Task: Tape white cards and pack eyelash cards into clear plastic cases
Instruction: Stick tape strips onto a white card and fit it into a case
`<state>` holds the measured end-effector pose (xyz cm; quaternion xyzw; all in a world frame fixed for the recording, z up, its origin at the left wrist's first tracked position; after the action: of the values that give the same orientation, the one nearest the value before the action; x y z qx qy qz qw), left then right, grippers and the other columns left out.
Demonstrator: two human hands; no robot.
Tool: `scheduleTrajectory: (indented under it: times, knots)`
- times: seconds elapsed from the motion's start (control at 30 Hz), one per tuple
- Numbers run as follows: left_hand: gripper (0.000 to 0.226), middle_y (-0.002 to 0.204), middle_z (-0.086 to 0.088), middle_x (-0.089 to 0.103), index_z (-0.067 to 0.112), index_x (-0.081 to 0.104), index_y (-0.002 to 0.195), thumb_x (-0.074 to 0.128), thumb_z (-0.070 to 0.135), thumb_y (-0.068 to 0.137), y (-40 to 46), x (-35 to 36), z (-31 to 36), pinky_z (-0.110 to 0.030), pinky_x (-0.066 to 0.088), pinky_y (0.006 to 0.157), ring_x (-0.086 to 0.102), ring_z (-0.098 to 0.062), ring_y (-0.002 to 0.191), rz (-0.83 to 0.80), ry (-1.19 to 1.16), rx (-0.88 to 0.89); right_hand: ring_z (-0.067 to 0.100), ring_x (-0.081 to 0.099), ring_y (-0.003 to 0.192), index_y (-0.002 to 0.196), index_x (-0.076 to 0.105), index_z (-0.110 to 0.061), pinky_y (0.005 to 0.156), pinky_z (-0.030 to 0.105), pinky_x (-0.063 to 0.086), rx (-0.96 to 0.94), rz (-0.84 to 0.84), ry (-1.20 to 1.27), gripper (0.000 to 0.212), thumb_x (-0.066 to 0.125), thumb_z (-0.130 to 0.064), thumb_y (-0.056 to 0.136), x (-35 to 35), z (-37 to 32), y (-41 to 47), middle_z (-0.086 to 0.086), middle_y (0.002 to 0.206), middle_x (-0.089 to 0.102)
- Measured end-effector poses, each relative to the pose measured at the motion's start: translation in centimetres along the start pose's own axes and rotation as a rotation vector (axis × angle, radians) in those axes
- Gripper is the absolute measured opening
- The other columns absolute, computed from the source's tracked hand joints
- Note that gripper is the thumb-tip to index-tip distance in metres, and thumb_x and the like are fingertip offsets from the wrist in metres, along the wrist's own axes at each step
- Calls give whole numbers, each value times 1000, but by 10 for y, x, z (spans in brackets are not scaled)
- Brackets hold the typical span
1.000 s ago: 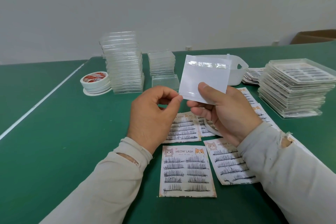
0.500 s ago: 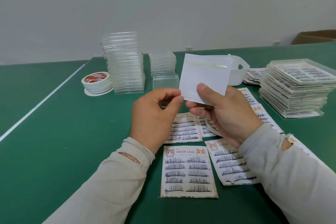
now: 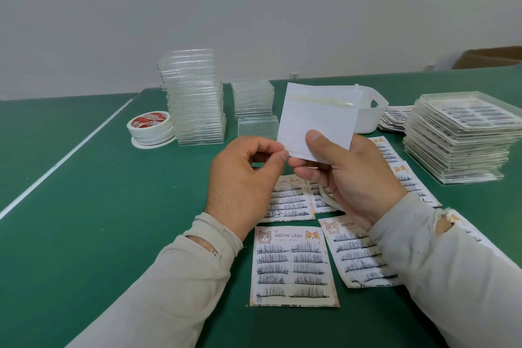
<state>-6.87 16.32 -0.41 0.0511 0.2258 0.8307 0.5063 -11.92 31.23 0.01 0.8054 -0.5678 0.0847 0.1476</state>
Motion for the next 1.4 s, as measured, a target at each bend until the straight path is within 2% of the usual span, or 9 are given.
scheduleTrajectory:
  times: [0.1, 0.27, 0.53, 0.73, 0.87, 1.03, 1.23, 1.4]
  knots:
    - [12, 82, 0, 74, 20, 70, 84, 80, 13, 85, -1, -2, 3, -44, 61, 77, 73, -24, 80, 39, -39, 32, 16, 74, 74, 105, 69, -7, 62, 22, 59, 37, -4, 87, 16, 58, -17, 102, 0, -1, 0, 12, 87, 77]
    - [15, 83, 2, 73, 18, 68, 86, 81, 11, 84, -2, -1, 5, -26, 60, 70, 70, -13, 77, 53, -36, 85, 15, 74, 72, 105, 68, -7, 60, 21, 59, 41, -4, 101, 15, 57, -17, 102, 0, -1, 0, 11, 84, 77]
    - [20, 86, 8, 75, 32, 73, 89, 79, 13, 87, -2, -2, 5, -42, 62, 79, 72, -17, 81, 53, -4, 103, 16, 74, 75, 105, 68, -9, 62, 22, 59, 11, -5, 73, 15, 57, -17, 102, 1, -1, 0, 11, 88, 77]
    - [28, 90, 5, 76, 41, 73, 90, 78, 14, 88, -1, -2, 4, -44, 61, 82, 73, -16, 83, 69, 27, 103, 21, 76, 81, 108, 69, -10, 64, 23, 59, -48, 4, -1, 15, 57, -18, 103, 2, -2, -1, 12, 93, 78]
    - [23, 88, 4, 76, 34, 74, 90, 78, 12, 87, 0, -2, 3, -43, 61, 83, 73, -20, 83, 44, -4, 45, 21, 77, 82, 106, 70, -12, 66, 22, 59, -84, 0, -45, 15, 57, -18, 103, 4, -1, -2, 10, 92, 79]
    - [19, 81, 0, 73, 24, 72, 85, 78, 7, 86, 2, -1, 1, -36, 61, 78, 72, -30, 82, 16, -39, -18, 22, 77, 81, 102, 70, -15, 65, 23, 60, -94, 1, -77, 13, 58, -17, 103, 4, 0, -3, 9, 90, 79]
    - [17, 78, 4, 71, 22, 69, 80, 79, 10, 85, 1, -1, 1, -33, 59, 74, 71, -22, 78, 31, 32, 25, 22, 77, 83, 104, 70, -14, 65, 23, 60, -78, 10, -73, 13, 58, -18, 103, 3, 0, -2, 9, 92, 79]
    - [17, 82, 7, 71, 26, 69, 87, 76, 11, 88, 0, -2, 4, -41, 62, 79, 69, -16, 79, 23, 26, 58, 22, 77, 81, 106, 70, -14, 65, 23, 59, -93, 20, -102, 13, 58, -19, 103, 2, -1, -3, 7, 92, 79]
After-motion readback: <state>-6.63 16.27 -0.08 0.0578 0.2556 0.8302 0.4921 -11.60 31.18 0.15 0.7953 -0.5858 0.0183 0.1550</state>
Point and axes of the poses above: each hand's wrist, its own y-axis towards the middle knuckle, its own x-axis out of the palm, z = x × y, the point moved 3 cm from there along y, towards the middle knuckle
